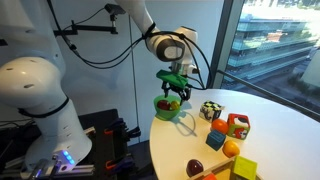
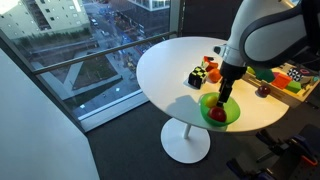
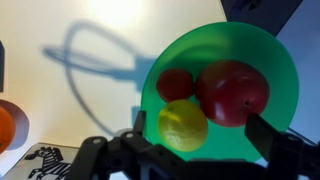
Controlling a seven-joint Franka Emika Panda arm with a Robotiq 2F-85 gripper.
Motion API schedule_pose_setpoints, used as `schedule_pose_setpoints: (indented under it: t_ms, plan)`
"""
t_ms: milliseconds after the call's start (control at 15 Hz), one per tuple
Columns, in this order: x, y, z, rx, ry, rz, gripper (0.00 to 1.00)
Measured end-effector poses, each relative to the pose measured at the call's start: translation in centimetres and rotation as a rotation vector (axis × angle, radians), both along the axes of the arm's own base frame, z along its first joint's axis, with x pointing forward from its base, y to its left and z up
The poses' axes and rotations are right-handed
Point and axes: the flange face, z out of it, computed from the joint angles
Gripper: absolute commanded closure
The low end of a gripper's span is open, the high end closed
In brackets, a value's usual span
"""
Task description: Put the lemon in the bowl, then move the bowl from the edge
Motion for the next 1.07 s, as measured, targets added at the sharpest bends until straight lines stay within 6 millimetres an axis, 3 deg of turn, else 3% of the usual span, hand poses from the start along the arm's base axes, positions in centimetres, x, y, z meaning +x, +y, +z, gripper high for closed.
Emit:
schedule_pose_setpoints:
  t_ms: [333, 1067]
  plan:
    - [-0.2, -0.7, 0.5, -0.003, 0.033, -0.016, 0.0]
    - [-0.6, -4.2, 1.0, -0.115, 0.065, -0.103, 0.0]
